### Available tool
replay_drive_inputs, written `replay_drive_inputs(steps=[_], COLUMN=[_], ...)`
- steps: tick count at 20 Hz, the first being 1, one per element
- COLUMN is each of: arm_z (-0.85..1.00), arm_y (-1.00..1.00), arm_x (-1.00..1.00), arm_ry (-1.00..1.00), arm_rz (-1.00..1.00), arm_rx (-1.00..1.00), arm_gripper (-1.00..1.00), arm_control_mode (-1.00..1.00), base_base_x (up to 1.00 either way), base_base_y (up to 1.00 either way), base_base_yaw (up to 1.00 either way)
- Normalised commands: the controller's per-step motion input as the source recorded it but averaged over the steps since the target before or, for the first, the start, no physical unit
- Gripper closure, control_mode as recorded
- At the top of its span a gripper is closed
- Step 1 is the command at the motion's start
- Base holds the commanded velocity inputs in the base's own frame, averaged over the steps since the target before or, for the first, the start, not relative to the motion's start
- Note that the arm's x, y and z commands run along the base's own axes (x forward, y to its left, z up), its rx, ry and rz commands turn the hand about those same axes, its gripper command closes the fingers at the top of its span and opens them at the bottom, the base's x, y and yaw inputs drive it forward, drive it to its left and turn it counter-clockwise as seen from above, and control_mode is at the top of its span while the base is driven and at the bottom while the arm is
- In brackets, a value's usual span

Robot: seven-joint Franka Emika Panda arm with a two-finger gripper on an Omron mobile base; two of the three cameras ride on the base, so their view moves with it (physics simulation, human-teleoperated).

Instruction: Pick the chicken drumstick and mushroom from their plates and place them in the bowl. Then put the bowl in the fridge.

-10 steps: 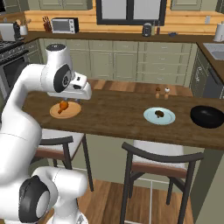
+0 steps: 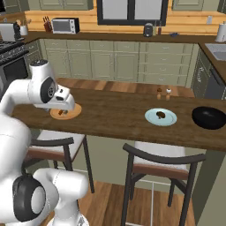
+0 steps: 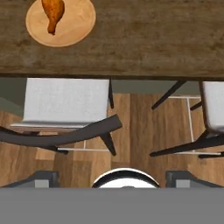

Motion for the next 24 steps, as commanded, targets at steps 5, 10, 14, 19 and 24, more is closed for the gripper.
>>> replay_drive_inputs(steps=[5,10,14,19,24], arm_z=[-0.60,-0.01,0.03,-0.17,-0.17], arm_y=[0.87,0.58,0.16,0.00,0.24], arm_x=[0.85,0.72,0.53,0.40,0.21], arm_ry=[-0.03,0.02,0.09,0.06,0.01], arm_rz=[-0.07,-0.03,0.00,0.00,0.00], arm_rx=[0.00,0.00,0.00,0.00,0.00], arm_gripper=[-1.00,-1.00,-1.00,-1.00,-1.00], arm_control_mode=[-1.00,-1.00,-1.00,-1.00,-1.00], base_base_x=[0.00,0.00,0.00,0.00,0.00], base_base_y=[0.00,0.00,0.00,0.00,0.00], base_base_yaw=[0.00,0.00,0.00,0.00,0.00])
